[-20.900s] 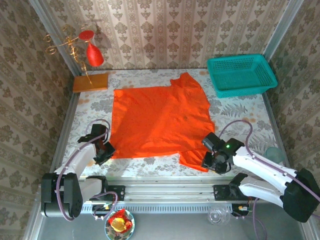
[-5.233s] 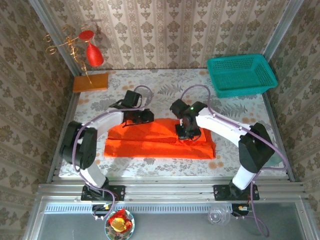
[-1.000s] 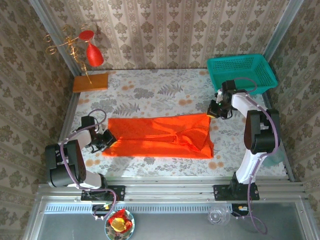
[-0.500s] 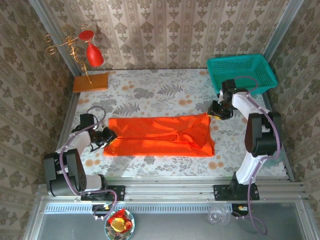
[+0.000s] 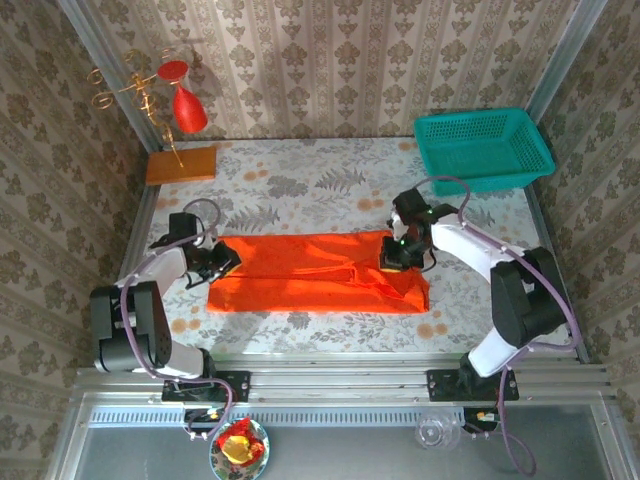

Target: Fold the inside-out t-shirt

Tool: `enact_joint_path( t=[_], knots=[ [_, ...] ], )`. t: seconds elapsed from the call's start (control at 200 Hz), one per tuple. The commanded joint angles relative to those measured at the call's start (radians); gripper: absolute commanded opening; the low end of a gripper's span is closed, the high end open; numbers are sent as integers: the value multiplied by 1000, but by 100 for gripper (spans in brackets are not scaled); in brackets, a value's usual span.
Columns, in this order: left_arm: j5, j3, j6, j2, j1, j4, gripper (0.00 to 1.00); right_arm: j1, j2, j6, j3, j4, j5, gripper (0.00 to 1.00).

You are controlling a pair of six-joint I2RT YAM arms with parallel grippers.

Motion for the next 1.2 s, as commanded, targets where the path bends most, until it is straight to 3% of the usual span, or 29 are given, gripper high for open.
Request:
enact_joint_path(
  t=[0.0,0.135,0.38,0.565,0.81,0.925,1.115,1.195],
  knots=[
    [4,27,27,36,-2,18,18,-8,54,19,-69,22,-49,7],
    [0,29,34,80,10,18,18,-25,88,-1,-101,-69,124,4],
    [-3,17,37,57,24,14,17,8,7,21,0,-143,156,4],
    [14,23,34,16,24,12,17,38,-9,65,89,-52,-3,7],
    [21,45,42,16,24,5,17,80,141,121,169,81,-185,8],
    [39,57,47,36,24,7,18,91,237,122,165,101,-200,8],
    [39,67,58,47,21,-11,18,91,327,105,164,12,3,7],
    [27,65,54,46,20,-13,18,91,332,99,171,-1,22,7]
  ],
)
